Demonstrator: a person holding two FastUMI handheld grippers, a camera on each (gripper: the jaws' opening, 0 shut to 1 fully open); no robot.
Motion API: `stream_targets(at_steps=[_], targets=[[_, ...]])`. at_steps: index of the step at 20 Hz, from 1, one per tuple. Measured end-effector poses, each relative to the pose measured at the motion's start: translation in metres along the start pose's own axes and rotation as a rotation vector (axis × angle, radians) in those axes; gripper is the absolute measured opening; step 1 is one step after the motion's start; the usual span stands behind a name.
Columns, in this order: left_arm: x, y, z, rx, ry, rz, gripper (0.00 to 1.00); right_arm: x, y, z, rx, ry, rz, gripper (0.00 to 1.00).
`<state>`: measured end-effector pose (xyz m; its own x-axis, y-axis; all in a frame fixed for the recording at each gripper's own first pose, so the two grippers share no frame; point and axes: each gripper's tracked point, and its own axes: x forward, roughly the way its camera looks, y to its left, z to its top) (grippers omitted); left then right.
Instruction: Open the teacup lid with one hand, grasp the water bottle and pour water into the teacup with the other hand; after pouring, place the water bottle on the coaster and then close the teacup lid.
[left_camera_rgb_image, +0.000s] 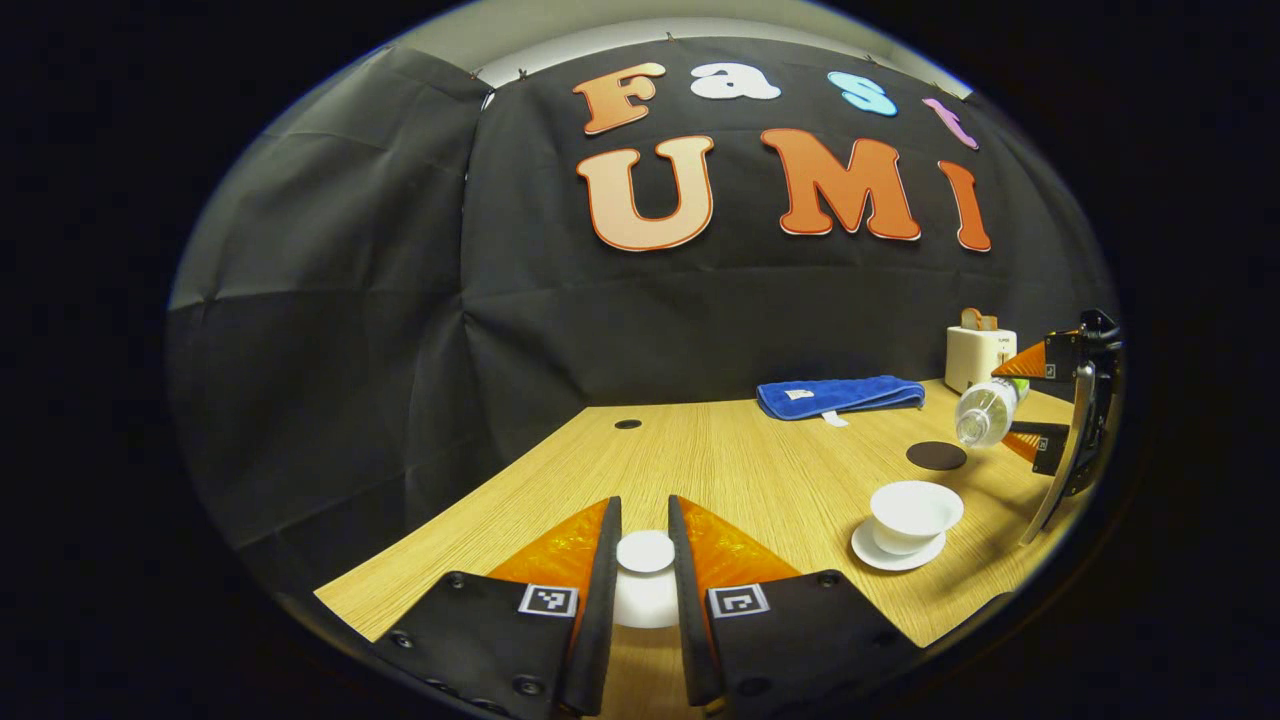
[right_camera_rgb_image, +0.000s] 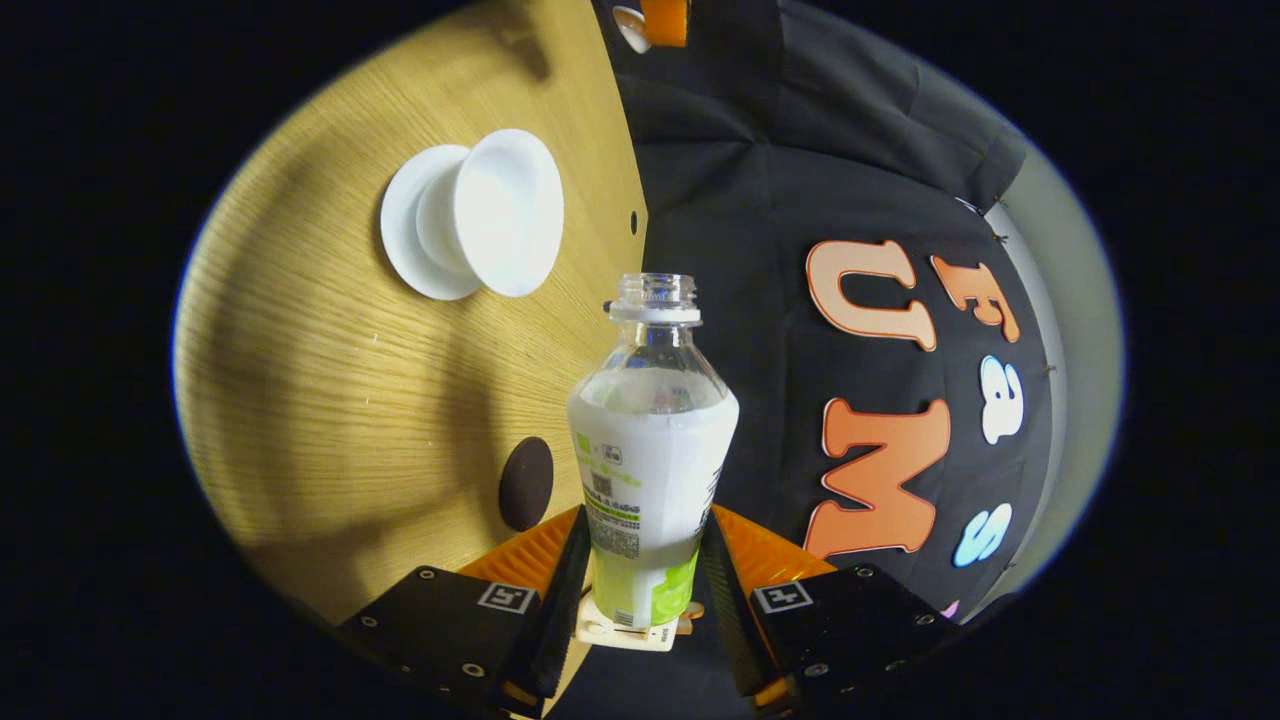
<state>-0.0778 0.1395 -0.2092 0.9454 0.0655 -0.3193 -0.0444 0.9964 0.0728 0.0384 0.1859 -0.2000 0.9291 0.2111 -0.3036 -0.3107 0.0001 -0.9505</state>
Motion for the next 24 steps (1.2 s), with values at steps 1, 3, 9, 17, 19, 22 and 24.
stream_targets(at_steps=[1, 3, 9, 17, 19, 22, 24], targets=[[0.001, 0.000, -0.001, -0.002, 0.002, 0.000, 0.34, 0.002, -0.001, 0.000, -0.018, -0.002, -0.012, 0.65], [0.000, 0.002, -0.002, -0.003, 0.005, 0.001, 0.33, 0.007, -0.006, 0.003, -0.051, -0.009, -0.032, 0.65], [-0.002, 0.008, -0.006, 0.002, 0.011, 0.007, 0.34, 0.008, -0.012, 0.010, -0.187, -0.030, -0.087, 0.65], [0.000, 0.009, -0.011, 0.007, 0.028, 0.010, 0.31, 0.013, -0.019, 0.012, -0.254, -0.046, -0.141, 0.65], [0.002, 0.009, -0.012, 0.010, 0.031, 0.008, 0.33, 0.014, -0.023, 0.014, -0.275, -0.056, -0.160, 0.61], [0.000, 0.008, -0.010, 0.011, 0.028, 0.005, 0.33, 0.016, -0.027, 0.014, -0.310, -0.067, -0.176, 0.64], [0.000, 0.008, -0.010, 0.020, 0.031, 0.005, 0.33, 0.015, -0.032, 0.017, -0.341, -0.076, -0.179, 0.65]])
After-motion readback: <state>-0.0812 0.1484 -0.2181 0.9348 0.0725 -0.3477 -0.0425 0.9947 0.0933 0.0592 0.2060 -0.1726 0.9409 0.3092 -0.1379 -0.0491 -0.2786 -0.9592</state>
